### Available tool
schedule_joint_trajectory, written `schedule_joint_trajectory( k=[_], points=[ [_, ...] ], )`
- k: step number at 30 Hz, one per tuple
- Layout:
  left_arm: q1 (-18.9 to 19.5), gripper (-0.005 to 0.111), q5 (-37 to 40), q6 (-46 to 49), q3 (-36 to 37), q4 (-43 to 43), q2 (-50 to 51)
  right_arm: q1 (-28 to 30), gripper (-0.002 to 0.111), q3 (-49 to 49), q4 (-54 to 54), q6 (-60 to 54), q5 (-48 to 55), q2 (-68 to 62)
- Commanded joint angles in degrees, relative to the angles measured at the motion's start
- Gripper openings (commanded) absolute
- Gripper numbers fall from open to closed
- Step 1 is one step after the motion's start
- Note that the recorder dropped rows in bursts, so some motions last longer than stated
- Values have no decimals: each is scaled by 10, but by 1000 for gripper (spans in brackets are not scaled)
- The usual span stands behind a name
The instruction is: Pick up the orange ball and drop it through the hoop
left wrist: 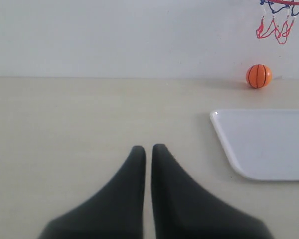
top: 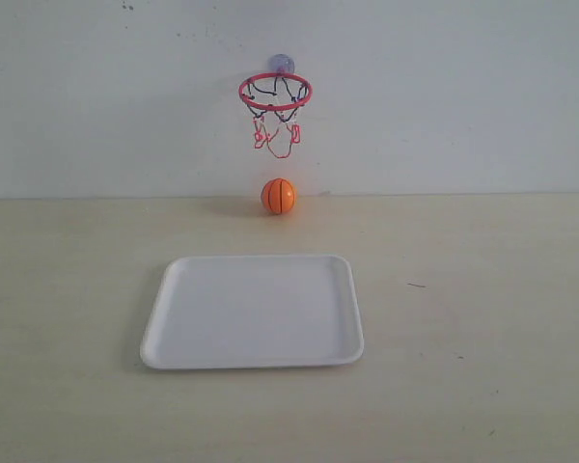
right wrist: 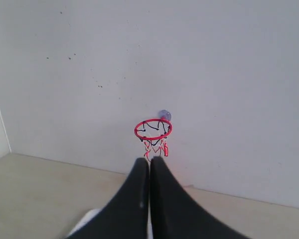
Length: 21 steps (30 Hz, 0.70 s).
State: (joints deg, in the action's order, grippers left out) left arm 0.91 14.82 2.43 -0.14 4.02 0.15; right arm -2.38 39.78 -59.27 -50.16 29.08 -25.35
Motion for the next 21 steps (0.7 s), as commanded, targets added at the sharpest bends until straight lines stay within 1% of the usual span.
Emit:
schedule_joint_trajectory(
  k=[1,3,5,6,7,8,13,18,21],
  points=[
    [2,4,-2,2,1,5,-2,1,0,-4,42,29,-2,-5],
    [2,4,-2,2,1,5,-2,1,0,-4,108,97,-2,-5],
    [2,4,-2,2,1,5,-2,1,0,-4,231,225,-2,-5],
    [2,4,-2,2,1,5,-2,1,0,-4,311,307,-2,-5],
    [2,4,-2,2,1,5,-2,1,0,-4,366,368,-2,-5],
    [2,4,-2,2,1,5,-2,1,0,-4,407,405,-3,-5],
    [2,4,-2,2,1,5,-2,1,0,-13,423,391,-29,-5],
    [2,4,-2,2,1,5,-2,1,0,-71,440,399,-107,-5],
    [2,4,-2,2,1,5,-2,1,0,-101,458,429,-113,-5]
  ],
)
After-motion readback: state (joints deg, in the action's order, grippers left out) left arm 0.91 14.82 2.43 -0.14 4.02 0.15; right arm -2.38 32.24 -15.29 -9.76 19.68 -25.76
